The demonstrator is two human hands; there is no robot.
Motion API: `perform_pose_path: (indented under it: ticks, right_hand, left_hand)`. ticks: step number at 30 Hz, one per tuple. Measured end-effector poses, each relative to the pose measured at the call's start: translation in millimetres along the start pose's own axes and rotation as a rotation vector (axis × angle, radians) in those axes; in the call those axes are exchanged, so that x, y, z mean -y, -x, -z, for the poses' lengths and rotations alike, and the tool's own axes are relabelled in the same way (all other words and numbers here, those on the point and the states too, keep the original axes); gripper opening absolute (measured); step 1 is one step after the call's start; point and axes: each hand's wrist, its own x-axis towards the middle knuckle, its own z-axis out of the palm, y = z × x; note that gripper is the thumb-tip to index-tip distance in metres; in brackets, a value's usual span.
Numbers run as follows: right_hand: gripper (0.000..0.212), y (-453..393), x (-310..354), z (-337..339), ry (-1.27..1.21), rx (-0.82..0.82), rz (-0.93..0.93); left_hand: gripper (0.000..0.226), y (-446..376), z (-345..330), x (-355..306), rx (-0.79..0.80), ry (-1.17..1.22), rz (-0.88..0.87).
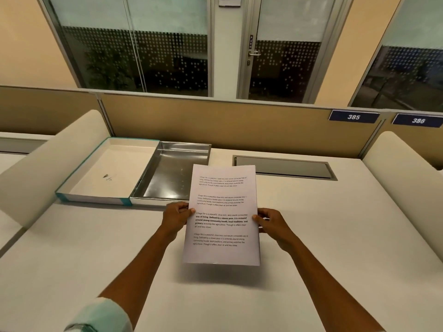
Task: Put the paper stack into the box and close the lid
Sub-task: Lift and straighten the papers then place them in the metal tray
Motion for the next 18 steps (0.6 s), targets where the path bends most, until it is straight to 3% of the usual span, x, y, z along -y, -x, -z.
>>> perform_pose_path:
  ticks: [11,18]
  right_hand:
    - [0.017,-86,62,-81,-0.053,0.004,-0.062]
    - [0.017,-144,90,-133,-0.011,-0.003,-0.141]
  left_hand:
    - [0.013,-97,92,-28,0.006,-0.018,0.045]
    - [0.024,-158,138,-27,-0.059,-0.024,0.111]
